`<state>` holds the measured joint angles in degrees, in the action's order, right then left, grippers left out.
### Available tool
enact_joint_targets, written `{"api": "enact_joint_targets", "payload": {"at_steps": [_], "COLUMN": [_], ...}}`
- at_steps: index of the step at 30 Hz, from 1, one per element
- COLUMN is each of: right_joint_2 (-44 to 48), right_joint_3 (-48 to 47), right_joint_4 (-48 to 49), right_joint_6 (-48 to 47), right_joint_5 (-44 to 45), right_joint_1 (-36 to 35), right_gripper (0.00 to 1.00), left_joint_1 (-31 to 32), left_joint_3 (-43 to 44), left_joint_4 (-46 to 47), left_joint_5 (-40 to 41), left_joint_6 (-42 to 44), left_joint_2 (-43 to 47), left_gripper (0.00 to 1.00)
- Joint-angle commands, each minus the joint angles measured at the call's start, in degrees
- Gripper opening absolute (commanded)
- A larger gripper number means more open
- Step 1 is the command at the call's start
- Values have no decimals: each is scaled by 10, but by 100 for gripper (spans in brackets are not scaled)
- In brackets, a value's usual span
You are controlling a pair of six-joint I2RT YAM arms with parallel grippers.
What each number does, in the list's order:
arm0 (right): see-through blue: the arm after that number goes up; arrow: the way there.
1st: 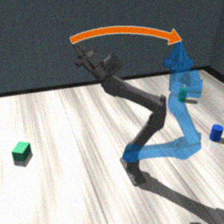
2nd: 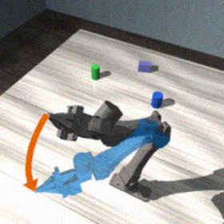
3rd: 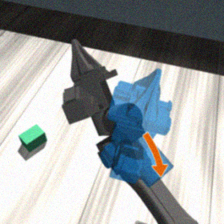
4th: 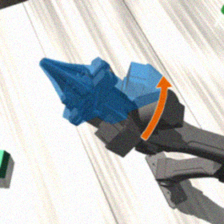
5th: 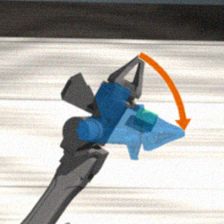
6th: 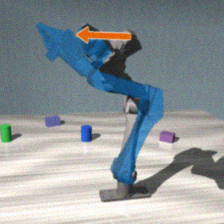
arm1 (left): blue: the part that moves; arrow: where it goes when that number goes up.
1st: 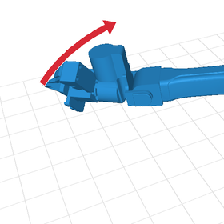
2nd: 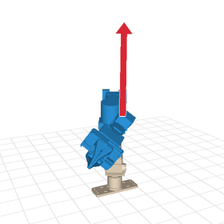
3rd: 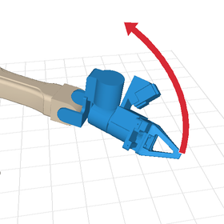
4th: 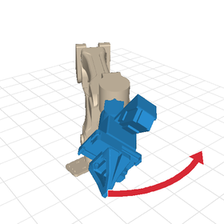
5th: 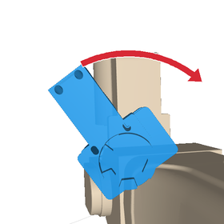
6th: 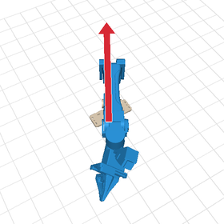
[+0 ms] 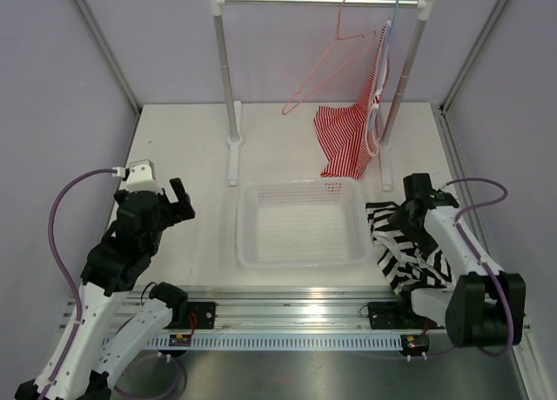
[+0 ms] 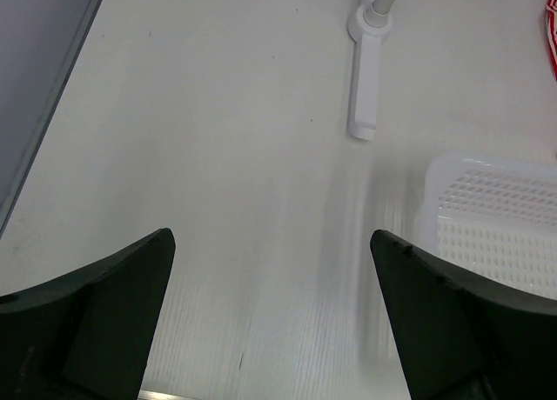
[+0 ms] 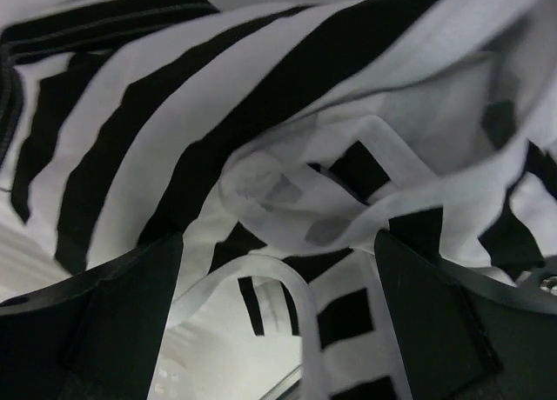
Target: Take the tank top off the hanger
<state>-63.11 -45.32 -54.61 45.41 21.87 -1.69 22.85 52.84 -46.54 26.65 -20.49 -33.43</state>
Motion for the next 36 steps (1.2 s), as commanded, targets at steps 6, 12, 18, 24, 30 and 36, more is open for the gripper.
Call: {"api": "enact_joint_targets", "payload": {"at_steps": [6,12,18,24,30,36], "right_joint_2": [-139,-146,-163,58,153,175], "right_joint_3": [98,88,73,3,-151,-210], "right_joint_4": [207,249,266,135,16,19], "right_joint_6": [71,42,-18,-54,-108,-155], "right_joint_5": [-77,-139,-183,-84,-92,-306], "right_joint_1": [9,48,78,78,78,77], "right_gripper": [91,59,0,0,0,0], "left_joint_1": [-3,-3,-3,-3,-3,-3], "left_joint_3": [-7,-8,-12,-8,-7,-7], "left_joint_4": [37,39,42,40,38,38], "left_joint_5": [-33,-38,-38,-41,-36,-34], "left_joint_6": [17,19,19,18,18,17], "left_joint_2": [8,17,33,26,24,28], "left_gripper": [99,99,99,99,99,99]}}
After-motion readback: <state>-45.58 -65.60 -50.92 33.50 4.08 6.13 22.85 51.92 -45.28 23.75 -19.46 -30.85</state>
